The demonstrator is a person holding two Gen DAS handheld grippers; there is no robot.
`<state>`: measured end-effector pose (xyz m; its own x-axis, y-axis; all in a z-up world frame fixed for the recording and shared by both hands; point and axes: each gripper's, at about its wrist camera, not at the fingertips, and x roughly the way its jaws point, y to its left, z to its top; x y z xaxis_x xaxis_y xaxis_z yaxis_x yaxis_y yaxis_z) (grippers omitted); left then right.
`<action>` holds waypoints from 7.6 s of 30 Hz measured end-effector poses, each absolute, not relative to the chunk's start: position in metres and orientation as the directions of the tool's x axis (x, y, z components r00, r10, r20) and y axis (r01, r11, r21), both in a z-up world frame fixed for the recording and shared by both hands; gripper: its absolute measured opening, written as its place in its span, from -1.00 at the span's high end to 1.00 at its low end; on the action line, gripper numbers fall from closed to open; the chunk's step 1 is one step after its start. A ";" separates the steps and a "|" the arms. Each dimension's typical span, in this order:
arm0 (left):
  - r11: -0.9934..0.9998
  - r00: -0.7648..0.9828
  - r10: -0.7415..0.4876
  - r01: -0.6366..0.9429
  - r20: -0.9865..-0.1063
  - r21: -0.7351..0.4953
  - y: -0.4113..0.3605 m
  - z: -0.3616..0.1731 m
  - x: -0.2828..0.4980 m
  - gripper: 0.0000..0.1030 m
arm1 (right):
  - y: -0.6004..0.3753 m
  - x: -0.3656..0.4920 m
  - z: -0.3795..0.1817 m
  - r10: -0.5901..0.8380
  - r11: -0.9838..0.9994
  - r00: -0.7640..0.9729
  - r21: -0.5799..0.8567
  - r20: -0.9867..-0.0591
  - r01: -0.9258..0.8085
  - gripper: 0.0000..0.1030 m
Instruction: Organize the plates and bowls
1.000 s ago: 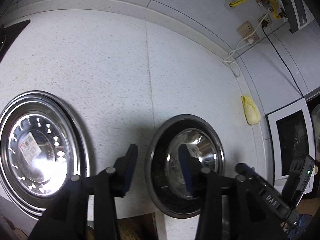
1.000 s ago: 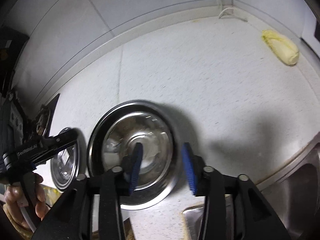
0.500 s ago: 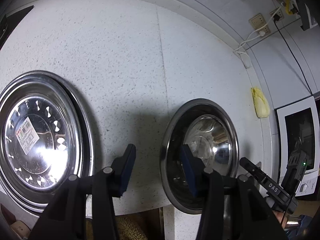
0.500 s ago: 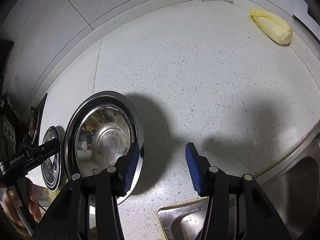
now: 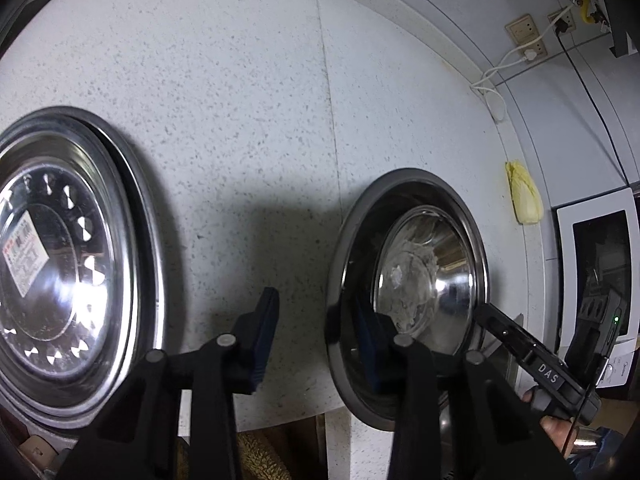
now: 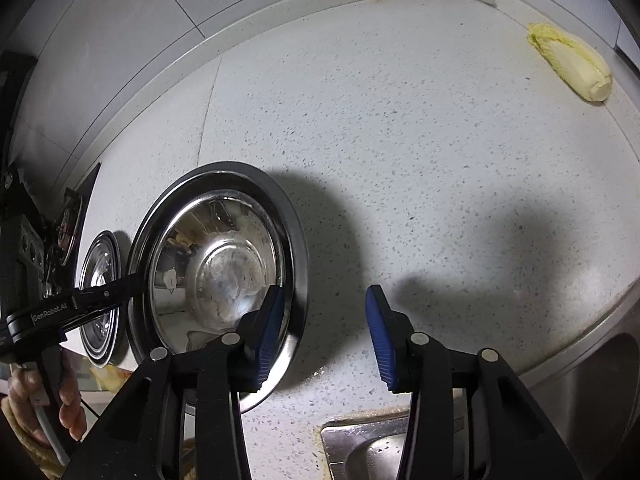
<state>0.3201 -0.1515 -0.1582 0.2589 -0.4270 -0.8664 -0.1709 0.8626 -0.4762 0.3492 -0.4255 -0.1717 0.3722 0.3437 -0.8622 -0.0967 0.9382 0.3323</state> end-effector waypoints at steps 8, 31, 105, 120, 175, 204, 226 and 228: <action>0.840 0.219 -0.467 -0.191 -0.856 -0.507 -0.156 -0.177 0.323 0.52 | -0.422 0.351 -0.173 0.341 0.939 0.371 0.325 -0.863 -0.108 0.27; 0.814 0.294 -0.515 -0.125 -0.805 -0.567 -0.153 -0.154 0.331 0.80 | -0.414 0.345 -0.159 0.409 0.911 0.398 0.393 -0.821 -0.124 0.82; 0.781 0.453 -0.342 -0.349 -0.823 -0.517 0.100 -0.176 0.238 0.81 | -0.197 0.309 -0.160 0.521 0.850 0.331 0.445 -0.787 -0.282 0.81; 0.811 0.463 -0.277 -0.357 -0.842 -0.463 0.087 -0.170 0.246 0.83 | -0.190 0.308 -0.161 0.486 0.865 0.339 0.388 -0.805 -0.319 0.78; 0.969 0.713 0.106 -0.230 -0.693 -0.088 0.070 -0.046 0.105 0.62 | -0.261 0.184 -0.095 0.318 0.948 0.731 0.212 -0.604 -0.237 -0.85; 0.990 0.762 0.092 -0.140 -0.641 -0.025 0.054 -0.024 0.104 0.62 | -0.291 0.162 -0.083 0.262 0.964 0.778 0.197 -0.571 -0.180 -0.97; 0.992 0.767 0.057 -0.117 -0.639 -0.052 0.058 -0.023 0.104 0.62 | -0.297 0.162 -0.084 0.248 0.966 0.782 0.207 -0.571 -0.155 -0.97; 0.992 0.768 0.050 -0.113 -0.639 -0.058 0.058 -0.022 0.104 0.62 | -0.298 0.162 -0.084 0.249 0.966 0.782 0.207 -0.571 -0.156 -0.97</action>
<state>0.1036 0.0582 -0.0224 0.7677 0.0505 -0.6388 -0.1132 0.9919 -0.0576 0.1622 -0.2975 -0.0836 0.7821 0.2487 -0.5714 -0.1561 0.9658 0.2068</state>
